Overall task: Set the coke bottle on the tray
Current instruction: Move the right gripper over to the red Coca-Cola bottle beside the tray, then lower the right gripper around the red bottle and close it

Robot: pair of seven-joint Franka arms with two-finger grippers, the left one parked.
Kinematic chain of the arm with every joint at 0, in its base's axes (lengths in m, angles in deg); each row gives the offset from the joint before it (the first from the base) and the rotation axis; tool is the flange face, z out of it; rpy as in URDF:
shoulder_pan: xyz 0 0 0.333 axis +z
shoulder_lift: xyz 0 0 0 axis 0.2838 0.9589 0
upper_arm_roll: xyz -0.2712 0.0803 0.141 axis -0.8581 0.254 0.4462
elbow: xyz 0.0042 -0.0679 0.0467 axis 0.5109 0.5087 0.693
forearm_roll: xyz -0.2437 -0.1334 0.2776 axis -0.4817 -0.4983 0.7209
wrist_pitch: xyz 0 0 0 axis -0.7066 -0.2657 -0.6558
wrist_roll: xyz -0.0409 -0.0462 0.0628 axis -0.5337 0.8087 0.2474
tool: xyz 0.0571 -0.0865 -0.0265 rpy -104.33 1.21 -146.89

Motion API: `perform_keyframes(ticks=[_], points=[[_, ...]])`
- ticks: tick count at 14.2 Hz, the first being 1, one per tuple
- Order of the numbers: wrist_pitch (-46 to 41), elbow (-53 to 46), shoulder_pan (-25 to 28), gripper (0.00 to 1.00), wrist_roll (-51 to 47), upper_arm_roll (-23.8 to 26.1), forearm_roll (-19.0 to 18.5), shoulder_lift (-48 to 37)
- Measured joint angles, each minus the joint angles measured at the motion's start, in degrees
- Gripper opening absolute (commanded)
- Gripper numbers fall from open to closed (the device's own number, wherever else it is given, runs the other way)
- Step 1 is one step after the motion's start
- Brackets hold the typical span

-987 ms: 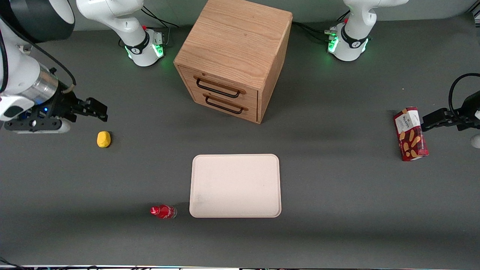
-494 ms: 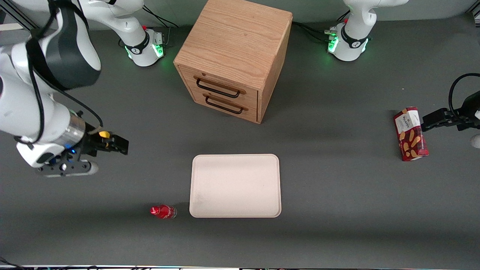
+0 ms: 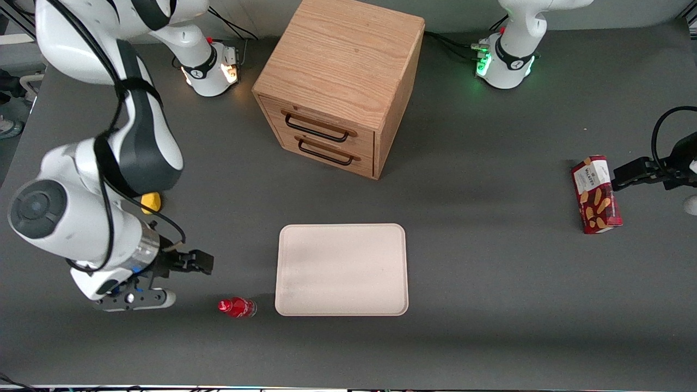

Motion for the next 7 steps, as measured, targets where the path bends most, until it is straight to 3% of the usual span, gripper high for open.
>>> perform_keyframes(ticks=[7], points=[[8.91,-2.21,0.0,1.0,1.85,0.05,0.0,6.62]])
